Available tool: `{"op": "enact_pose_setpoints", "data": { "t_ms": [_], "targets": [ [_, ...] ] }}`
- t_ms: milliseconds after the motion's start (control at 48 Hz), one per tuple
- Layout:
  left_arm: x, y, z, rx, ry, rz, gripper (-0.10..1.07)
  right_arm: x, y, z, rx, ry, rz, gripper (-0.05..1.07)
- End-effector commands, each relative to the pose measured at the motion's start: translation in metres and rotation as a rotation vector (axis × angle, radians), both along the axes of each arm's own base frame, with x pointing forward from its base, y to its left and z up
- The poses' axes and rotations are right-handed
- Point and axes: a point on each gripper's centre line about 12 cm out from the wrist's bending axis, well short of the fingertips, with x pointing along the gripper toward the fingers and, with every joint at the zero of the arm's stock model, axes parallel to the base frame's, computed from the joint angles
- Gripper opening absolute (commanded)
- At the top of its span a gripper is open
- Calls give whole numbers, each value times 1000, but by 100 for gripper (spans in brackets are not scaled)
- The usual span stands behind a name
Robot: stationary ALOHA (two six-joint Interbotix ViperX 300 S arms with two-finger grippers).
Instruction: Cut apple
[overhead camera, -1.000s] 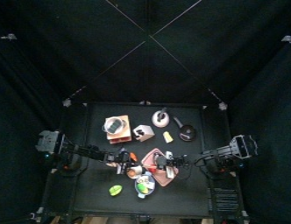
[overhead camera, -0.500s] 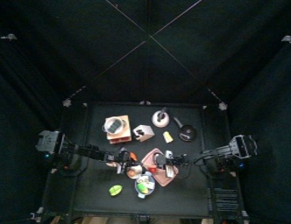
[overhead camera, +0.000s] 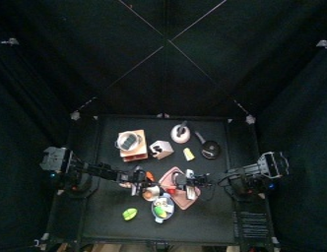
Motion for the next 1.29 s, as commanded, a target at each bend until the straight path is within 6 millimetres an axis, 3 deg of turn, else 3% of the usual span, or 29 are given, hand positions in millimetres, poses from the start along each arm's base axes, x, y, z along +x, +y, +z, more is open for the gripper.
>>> {"op": "enact_pose_setpoints", "data": {
  "t_ms": [0, 1271],
  "targets": [
    [2, 1, 5, -2, -18, 3, 43, 1, 4, 6, 1, -15, 12, 33],
    [1, 1, 0, -2, 9, 7, 43, -2, 7, 0, 3, 5, 20, 33]
  ]
}}
